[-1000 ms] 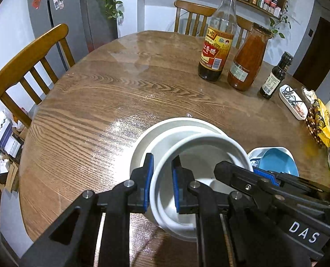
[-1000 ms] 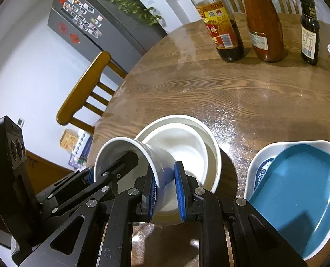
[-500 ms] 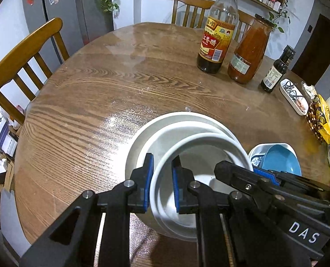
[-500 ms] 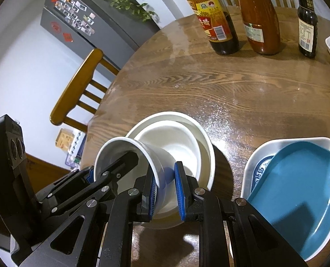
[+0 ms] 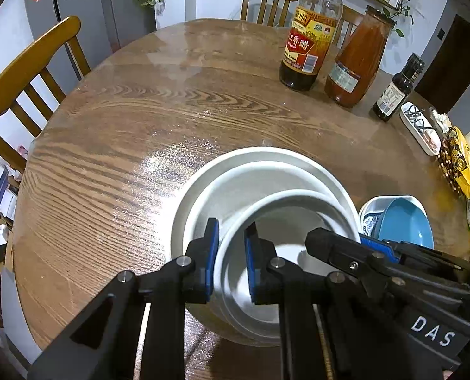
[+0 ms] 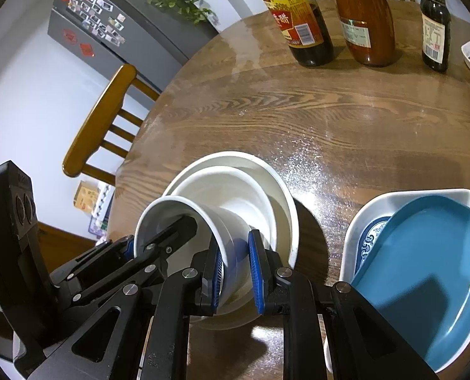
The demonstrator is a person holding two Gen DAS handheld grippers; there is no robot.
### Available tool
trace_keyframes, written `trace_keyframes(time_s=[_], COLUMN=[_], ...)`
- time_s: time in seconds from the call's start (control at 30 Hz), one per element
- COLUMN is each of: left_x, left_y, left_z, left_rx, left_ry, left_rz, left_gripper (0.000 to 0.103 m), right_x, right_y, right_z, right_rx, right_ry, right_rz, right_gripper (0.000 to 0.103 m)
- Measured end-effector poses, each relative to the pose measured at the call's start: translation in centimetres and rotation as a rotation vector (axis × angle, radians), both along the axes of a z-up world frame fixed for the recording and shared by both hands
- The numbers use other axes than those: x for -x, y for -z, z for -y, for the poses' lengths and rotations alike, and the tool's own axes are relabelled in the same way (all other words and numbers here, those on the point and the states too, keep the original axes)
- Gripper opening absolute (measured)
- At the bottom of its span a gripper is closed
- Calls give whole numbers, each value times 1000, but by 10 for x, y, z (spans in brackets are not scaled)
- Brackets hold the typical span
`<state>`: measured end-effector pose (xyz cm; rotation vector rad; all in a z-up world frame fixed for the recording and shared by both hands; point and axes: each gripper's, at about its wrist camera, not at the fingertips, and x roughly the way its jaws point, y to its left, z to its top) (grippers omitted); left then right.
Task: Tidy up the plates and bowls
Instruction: 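Lower the ramekin into the innermost white bowl with the left gripper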
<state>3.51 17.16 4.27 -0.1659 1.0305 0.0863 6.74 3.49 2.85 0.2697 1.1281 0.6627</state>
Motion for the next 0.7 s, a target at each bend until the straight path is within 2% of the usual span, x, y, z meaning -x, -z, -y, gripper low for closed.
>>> trace_keyframes(time_s=[0.7], left_x=[-5], left_y=[6], left_z=[-2], left_rx=[6], left_ry=[20], left_rz=[3], left_gripper=[13], right_x=[-4], right_y=[3], right_z=[-4], right_rx=[36], right_ry=[-8], right_rz=[1], right_gripper=[20])
